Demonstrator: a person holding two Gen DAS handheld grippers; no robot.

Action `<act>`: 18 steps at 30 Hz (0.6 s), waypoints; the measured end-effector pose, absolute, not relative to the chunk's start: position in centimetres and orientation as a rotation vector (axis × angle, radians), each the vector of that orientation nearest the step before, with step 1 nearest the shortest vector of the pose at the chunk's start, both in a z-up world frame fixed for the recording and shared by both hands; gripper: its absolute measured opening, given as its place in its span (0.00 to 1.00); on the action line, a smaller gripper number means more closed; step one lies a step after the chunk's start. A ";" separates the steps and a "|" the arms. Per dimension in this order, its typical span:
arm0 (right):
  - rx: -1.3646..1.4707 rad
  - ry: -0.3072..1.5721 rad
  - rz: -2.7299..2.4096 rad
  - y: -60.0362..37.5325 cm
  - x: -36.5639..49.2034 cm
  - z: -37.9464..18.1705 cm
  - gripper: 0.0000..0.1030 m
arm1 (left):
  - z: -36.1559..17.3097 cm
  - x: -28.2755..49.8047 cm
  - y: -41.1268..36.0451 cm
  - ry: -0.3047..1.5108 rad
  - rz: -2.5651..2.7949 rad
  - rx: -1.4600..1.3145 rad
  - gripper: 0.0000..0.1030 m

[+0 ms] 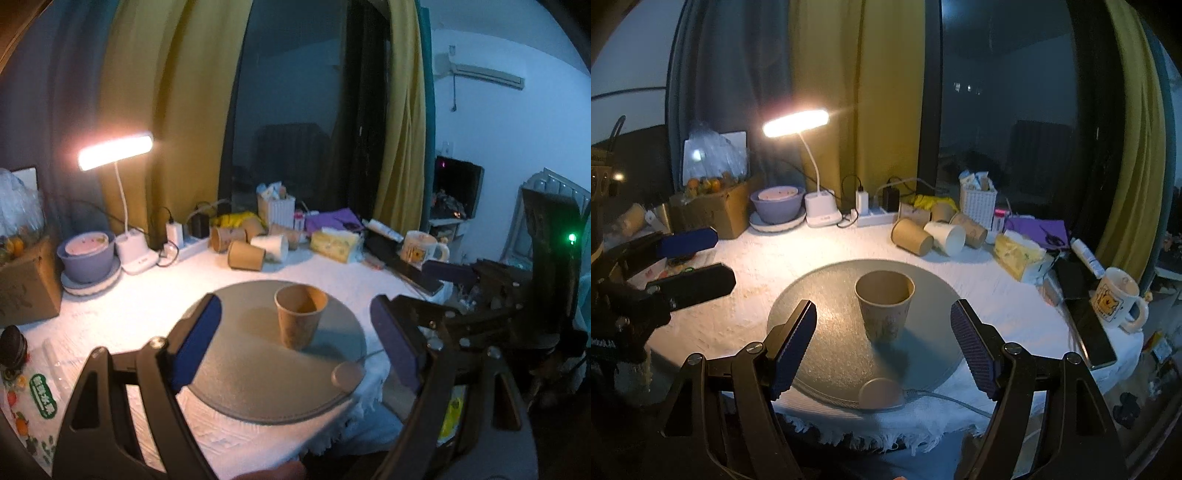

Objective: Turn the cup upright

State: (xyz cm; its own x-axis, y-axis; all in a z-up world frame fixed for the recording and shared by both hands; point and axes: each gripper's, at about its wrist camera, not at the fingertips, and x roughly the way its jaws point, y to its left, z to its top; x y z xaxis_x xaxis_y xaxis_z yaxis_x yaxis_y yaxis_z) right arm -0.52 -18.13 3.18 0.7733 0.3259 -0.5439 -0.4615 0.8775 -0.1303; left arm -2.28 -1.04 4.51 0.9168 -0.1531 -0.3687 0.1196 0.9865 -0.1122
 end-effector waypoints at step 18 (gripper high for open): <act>-0.267 0.406 0.371 -18.9 -4.4 7.9 0.76 | 8.0 -6.7 -2.2 0.185 -0.059 -0.048 0.81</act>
